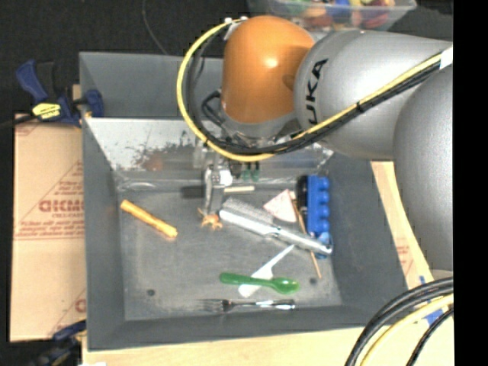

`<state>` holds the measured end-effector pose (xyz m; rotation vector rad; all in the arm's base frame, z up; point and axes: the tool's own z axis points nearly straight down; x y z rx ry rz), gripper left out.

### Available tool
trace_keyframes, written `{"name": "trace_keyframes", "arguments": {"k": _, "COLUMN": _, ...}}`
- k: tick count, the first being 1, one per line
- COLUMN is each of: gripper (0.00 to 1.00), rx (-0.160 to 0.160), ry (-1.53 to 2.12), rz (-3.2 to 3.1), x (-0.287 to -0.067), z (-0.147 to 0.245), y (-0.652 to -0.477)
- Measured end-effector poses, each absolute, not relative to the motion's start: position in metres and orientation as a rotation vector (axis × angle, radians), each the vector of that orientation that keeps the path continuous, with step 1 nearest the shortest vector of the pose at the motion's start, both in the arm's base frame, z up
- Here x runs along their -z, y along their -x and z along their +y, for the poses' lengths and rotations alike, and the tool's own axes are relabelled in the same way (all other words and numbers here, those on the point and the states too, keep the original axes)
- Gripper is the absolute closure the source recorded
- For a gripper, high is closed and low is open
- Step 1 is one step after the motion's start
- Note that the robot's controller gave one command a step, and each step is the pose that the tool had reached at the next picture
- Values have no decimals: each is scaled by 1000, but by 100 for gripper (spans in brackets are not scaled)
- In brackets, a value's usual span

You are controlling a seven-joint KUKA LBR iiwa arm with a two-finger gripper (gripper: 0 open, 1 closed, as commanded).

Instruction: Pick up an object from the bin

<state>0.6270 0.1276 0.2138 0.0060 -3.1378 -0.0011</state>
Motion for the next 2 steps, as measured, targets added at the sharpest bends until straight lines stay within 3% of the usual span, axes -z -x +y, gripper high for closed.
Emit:
{"name": "trace_keyframes", "arguments": {"k": 1, "gripper": 0, "rx": 3, "ry": -1, "rz": -3146, "x": -219, "z": 127, "y": -629}}
{"name": "trace_keyframes", "arguments": {"k": 2, "gripper": 0, "rx": 3, "ry": 19, "rz": -3152, "x": -81, "z": 25, "y": -615}}
